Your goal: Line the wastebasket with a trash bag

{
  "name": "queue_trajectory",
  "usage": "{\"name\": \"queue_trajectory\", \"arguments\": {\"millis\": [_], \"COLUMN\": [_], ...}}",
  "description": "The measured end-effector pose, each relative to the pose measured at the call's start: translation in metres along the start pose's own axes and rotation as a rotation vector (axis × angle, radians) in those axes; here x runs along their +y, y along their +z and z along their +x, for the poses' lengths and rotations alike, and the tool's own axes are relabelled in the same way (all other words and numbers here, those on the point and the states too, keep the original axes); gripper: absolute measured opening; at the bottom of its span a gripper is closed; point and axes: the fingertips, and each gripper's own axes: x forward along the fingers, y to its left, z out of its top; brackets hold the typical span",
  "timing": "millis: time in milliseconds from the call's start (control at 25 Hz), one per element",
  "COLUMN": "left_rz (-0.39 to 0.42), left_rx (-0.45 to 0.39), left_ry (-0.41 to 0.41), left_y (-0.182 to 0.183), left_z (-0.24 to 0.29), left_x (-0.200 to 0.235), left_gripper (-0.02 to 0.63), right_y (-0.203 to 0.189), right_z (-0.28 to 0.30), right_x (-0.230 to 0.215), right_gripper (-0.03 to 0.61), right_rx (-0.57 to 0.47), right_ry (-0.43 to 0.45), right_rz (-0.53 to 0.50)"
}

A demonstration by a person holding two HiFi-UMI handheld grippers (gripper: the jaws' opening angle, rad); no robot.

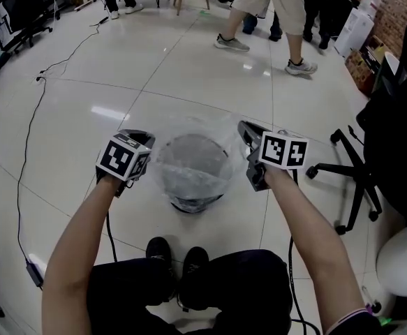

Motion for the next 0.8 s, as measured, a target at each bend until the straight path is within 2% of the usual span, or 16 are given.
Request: {"name": "queue_trajectory", "arguments": {"millis": [560, 800], "left_rz": [-0.011, -0.053], "left_rx": [0.085, 0.095], "left_ry": [-0.048, -0.054], "left_y": [-0.032, -0.045], "left_z": [0.031, 0.043], "left_x": [0.001, 0.004], "left_gripper": [0.028, 0.028], "right_y": [-0.033, -0.049], "right_z": [0.035, 0.046], "right_x": [-0.021, -0.025], "right_gripper": [0.002, 0.002], "right_rx": [0.066, 0.102], "right_ry": [0.012, 0.017], "right_rz": [0.031, 0.018]}}
